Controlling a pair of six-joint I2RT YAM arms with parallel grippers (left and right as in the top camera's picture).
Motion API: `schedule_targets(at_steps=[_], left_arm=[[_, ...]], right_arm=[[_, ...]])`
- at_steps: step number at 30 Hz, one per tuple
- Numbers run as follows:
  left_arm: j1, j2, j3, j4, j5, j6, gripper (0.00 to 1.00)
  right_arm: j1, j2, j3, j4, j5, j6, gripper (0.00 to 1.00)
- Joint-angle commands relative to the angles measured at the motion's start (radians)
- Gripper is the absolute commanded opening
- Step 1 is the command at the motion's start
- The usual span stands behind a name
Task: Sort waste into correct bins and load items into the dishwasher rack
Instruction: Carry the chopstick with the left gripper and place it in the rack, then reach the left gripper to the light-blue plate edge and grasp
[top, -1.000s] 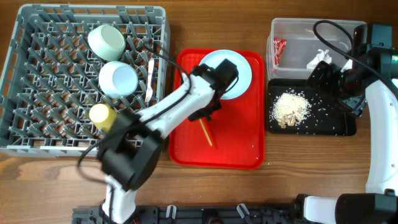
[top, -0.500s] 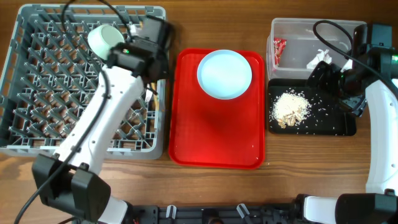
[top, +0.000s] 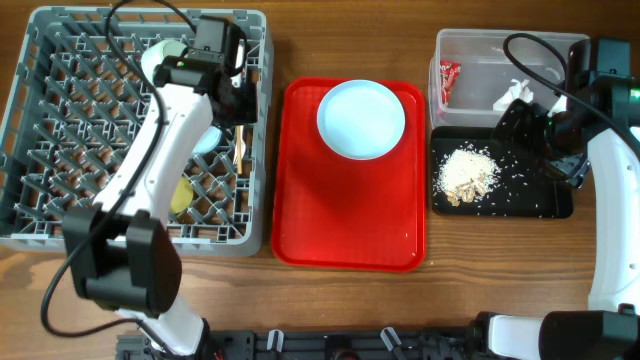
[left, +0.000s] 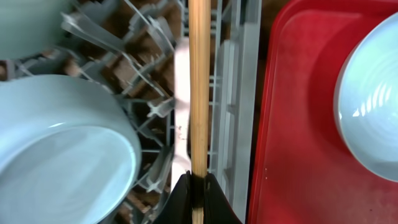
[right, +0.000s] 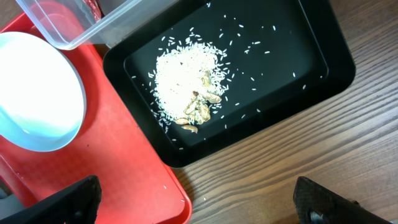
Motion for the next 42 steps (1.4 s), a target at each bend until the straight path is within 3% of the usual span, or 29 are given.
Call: schedule_targets(at_steps=[1, 4, 5, 6, 7, 8, 14, 19, 26, 30, 39, 42], left_arm=[[0.001, 0.044, 0.001, -0.002, 0.032, 0.023, 0.04], [0.001, 0.05, 0.001, -0.002, 0.032, 0.023, 0.06], [0.001, 0.05, 0.001, -0.005, 0.031, 0.023, 0.15], [0.002, 0.05, 0.001, -0.006, 0.031, 0.023, 0.43], [0.002, 0.05, 0.001, -0.008, 0.031, 0.023, 0.62], [0.001, 0.05, 0.001, -0.008, 0.031, 0.022, 0.64], [-0.004, -0.012, 0.003, 0.004, 0.048, 0.015, 0.66], [-0.095, -0.078, 0.002, 0.106, 0.239, 0.015, 0.66], [-0.322, 0.017, 0.002, 0.312, 0.235, 0.023, 0.68], [-0.434, 0.119, 0.002, 0.373, 0.232, 0.1, 0.7], [-0.533, 0.319, 0.002, 0.355, 0.097, 0.149, 0.71], [-0.532, 0.327, 0.002, 0.319, 0.097, 0.15, 0.63]], right_arm=[[-0.003, -0.011, 0.017, -0.004, -0.008, -0.011, 1.0], [-0.003, -0.011, 0.017, -0.005, -0.008, -0.011, 1.0], [-0.003, -0.011, 0.017, -0.006, -0.008, -0.011, 1.0], [-0.003, -0.011, 0.017, -0.009, -0.008, -0.011, 1.0], [-0.003, -0.011, 0.017, -0.009, -0.008, -0.011, 1.0], [-0.003, -0.011, 0.017, -0.009, -0.008, -0.011, 1.0], [-0.003, -0.011, 0.017, -0.008, -0.008, -0.011, 1.0], [-0.003, -0.011, 0.017, -0.004, -0.008, -0.011, 0.99], [-0.003, -0.011, 0.017, -0.003, -0.008, 0.002, 1.0], [-0.003, -0.011, 0.017, -0.003, -0.008, 0.001, 1.0], [-0.003, -0.011, 0.017, -0.005, -0.008, 0.0, 1.0], [-0.003, -0.011, 0.017, -0.004, -0.008, 0.0, 1.0]])
